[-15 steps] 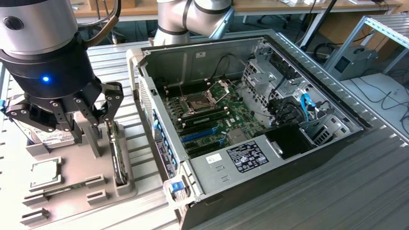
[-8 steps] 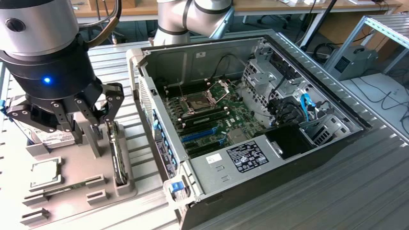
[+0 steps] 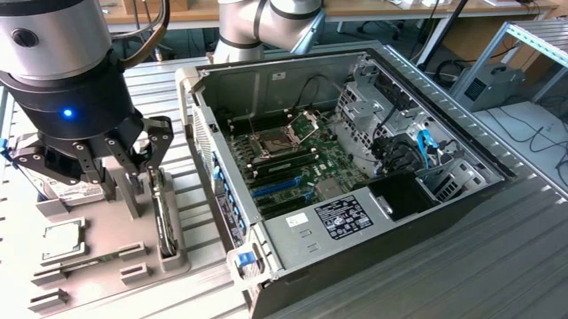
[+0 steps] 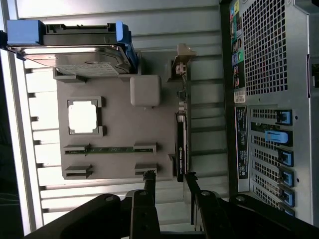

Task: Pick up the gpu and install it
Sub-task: 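Pick up the gpu and move the gpu toward the slot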

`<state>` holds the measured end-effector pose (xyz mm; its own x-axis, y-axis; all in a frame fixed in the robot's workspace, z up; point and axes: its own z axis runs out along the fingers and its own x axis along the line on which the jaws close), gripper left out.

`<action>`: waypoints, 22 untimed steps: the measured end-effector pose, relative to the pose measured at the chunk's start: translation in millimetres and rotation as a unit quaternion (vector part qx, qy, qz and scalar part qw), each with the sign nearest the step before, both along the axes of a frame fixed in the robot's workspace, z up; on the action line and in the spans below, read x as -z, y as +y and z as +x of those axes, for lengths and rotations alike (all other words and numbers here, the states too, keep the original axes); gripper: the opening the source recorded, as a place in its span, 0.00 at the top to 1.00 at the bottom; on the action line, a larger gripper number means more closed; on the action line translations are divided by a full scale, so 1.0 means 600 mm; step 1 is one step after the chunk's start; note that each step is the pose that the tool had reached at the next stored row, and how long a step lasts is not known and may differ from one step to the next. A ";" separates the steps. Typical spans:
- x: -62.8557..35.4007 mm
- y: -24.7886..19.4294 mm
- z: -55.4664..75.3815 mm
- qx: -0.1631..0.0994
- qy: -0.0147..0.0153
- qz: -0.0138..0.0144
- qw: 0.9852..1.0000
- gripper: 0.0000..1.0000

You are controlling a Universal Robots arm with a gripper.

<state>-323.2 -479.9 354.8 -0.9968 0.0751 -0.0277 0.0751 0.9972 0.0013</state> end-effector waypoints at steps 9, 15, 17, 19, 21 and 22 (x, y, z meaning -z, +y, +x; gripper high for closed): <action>0.004 0.0000 0.001 0.000 0.000 0.000 1.000 0.64; 0.007 0.0000 0.002 0.000 0.000 0.000 1.000 0.64; 0.008 0.0000 0.003 0.000 0.000 0.000 1.000 0.64; 0.009 0.0000 0.003 0.000 0.000 0.000 1.000 0.64; 0.010 0.0000 0.003 0.000 0.000 0.000 1.000 0.64; 0.010 0.0000 0.004 0.000 0.000 0.000 1.000 0.64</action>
